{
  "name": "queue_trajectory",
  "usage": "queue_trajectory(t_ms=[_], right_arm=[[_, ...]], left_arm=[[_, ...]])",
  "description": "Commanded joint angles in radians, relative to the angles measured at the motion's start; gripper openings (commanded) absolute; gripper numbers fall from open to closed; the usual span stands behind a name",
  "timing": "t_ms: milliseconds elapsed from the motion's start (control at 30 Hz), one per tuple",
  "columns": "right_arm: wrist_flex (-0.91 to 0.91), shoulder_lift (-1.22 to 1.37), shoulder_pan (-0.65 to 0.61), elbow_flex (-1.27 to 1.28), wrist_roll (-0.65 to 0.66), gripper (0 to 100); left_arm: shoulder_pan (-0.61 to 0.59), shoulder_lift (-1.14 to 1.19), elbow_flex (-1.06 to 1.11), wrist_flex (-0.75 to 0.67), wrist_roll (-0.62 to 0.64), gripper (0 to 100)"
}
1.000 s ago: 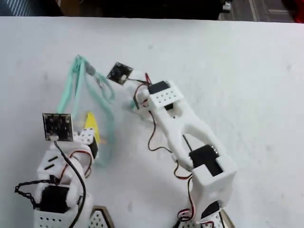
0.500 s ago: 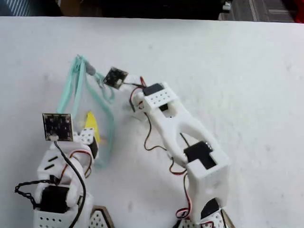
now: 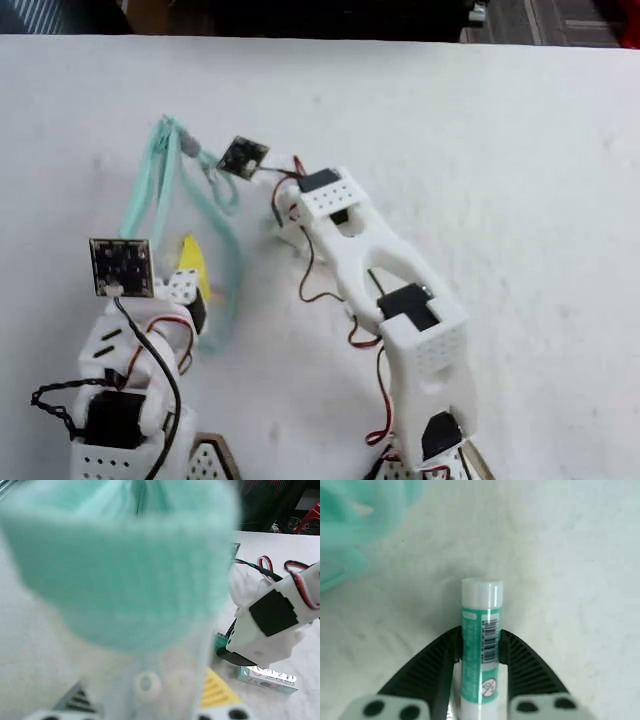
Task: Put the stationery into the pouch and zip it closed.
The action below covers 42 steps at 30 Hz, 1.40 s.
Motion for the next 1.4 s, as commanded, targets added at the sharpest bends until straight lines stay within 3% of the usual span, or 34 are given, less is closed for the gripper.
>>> queue_trajectory(t_ms=[0, 133, 300, 467, 700, 767, 967, 1133, 1367], right_arm=[[0.022, -0.087, 0.056, -0.048, 0.002, 1.9], [0.079, -0.242, 0.108, -0.044, 0.002, 1.7], [0.174, -0.455, 0.130, -0.041, 0.002, 1.7], [0.269, -0.654, 0.124, -0.040, -0.008, 1.7], [0.271, -0.923, 0.110, -0.005, -0.170, 1.6], [0.274, -1.012, 0.074, 0.015, -0.167, 1.6], [0.206, -1.317, -0.067, 0.094, -0.166, 1.6], [0.134, -1.468, -0.236, 0.153, -0.166, 1.6], [0.005, -1.412, -0.443, 0.187, -0.186, 1.6]], left_arm=[[-0.010, -0.005, -0.018, -0.023, 0.009, 3], [-0.005, -0.005, -0.018, -0.023, 0.011, 3], [0.101, -0.005, -0.020, -0.023, 0.002, 3], [0.202, -0.005, -0.049, -0.014, -0.109, 3], [0.245, -0.005, -0.052, -0.002, -0.114, 3], [0.237, -0.005, -0.058, -0.002, -0.107, 5], [0.237, -0.005, -0.109, 0.114, -0.020, 29], [0.243, -0.005, -0.110, 0.114, -0.052, 28], [0.243, -0.005, -0.110, 0.114, -0.063, 28]])
